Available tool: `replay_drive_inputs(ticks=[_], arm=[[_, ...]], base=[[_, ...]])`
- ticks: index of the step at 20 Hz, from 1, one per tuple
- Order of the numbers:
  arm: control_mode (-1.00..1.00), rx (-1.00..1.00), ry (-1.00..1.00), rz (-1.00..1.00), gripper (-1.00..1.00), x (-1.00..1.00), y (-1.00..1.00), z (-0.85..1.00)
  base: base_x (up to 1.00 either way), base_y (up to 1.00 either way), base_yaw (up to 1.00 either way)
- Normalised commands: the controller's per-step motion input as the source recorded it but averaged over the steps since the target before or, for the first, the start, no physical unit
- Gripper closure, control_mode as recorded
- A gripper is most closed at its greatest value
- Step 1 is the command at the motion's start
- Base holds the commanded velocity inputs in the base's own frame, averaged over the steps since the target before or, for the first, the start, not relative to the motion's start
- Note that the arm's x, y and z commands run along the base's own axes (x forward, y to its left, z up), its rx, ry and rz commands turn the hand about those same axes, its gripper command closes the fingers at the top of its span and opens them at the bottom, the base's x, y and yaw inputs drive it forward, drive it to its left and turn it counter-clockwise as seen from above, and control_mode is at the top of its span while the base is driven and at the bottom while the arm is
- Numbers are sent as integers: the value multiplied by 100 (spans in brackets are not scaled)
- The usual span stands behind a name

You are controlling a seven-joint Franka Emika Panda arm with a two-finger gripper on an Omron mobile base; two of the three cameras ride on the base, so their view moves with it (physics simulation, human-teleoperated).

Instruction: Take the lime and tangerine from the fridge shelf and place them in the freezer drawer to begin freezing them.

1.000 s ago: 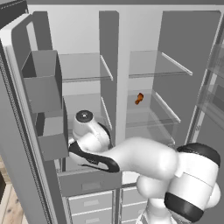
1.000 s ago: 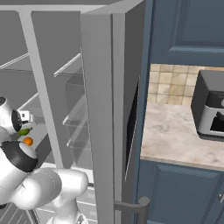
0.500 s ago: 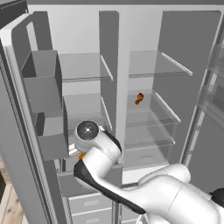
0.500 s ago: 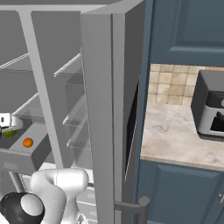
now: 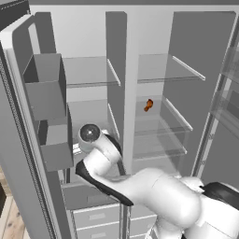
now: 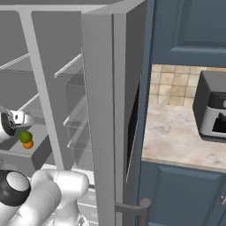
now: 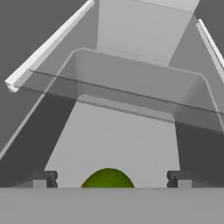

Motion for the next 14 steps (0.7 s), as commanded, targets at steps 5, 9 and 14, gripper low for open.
replay_drive_inputs(ticks=[5,9,14], arm=[[-100,-4,30,0,-100,-14,1,-23],[-100,1,8,0,-100,-43,-12,1],[-100,4,-7,-1,-100,-100,-45,19]], base=[[0,0,0],[0,0,0],[0,0,0]])
